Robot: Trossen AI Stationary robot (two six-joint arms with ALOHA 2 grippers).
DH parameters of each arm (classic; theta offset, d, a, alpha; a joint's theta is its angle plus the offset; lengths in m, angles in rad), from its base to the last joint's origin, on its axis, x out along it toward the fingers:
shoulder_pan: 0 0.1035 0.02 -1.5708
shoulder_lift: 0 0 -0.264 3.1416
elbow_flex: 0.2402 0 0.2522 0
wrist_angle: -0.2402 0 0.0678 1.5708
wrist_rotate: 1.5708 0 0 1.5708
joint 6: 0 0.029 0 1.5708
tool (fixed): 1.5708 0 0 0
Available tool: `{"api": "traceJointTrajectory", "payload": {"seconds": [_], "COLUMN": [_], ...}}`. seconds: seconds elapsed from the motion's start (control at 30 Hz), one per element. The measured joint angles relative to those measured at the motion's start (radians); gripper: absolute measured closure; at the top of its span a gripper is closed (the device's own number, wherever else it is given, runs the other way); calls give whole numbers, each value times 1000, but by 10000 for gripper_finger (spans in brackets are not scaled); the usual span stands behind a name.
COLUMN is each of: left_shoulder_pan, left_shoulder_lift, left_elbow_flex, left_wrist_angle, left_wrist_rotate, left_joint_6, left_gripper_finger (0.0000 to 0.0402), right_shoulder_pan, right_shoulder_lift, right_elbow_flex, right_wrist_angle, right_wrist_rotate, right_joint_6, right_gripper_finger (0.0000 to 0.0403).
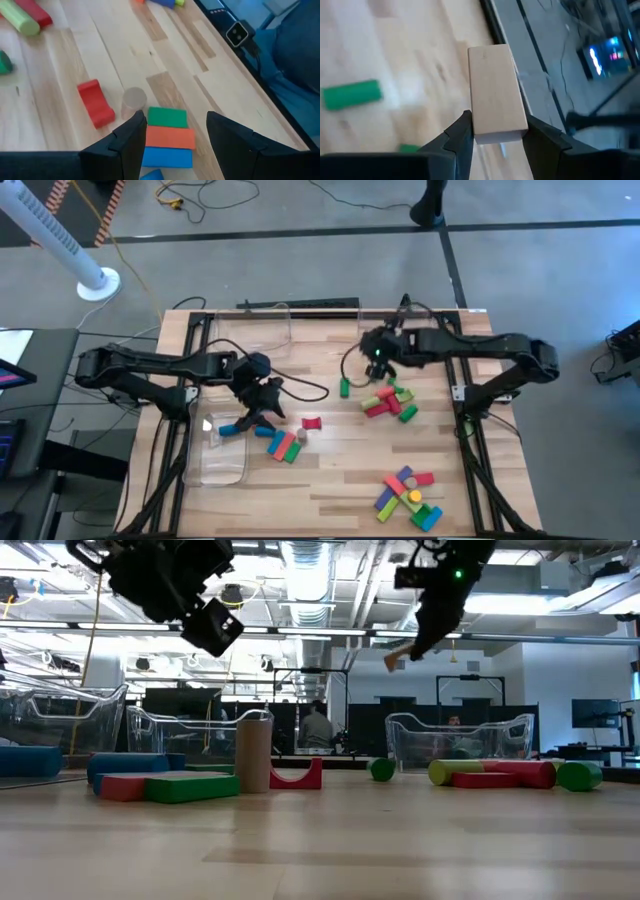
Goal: Sort blocks by size
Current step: Put the brown arch block into the top right transparent bin
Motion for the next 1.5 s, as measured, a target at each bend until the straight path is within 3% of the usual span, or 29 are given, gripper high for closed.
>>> {"api": "traceJointTrajectory", "payload": {"seconds": [0.23,0.43,0.63,1.0,1.5], "left_shoulder_pan": [-31,-54,-69,-70,-70], "left_shoulder_lift": [0,0,0,0,0], "left_elbow_flex": [-42,-63,-63,-63,-63], "left_wrist_angle": [40,62,62,86,103], "left_wrist_rotate": [-9,-10,-31,-42,-50], "left_joint_6": [-7,-11,-13,-26,-80], "left_gripper_finger": [201,201,201,201,201], "right_shoulder_pan": [-229,-400,-508,-579,-568], "right_shoulder_lift": [5,50,87,88,88], "right_elbow_flex": [0,-41,-109,-152,-152], "right_wrist_angle": [-72,-86,-47,-2,-16], "right_wrist_rotate": [-20,-163,-243,-372,-385], "right_joint_6": [43,97,108,125,148], "right_gripper_finger": [230,230,230,225,203]}}
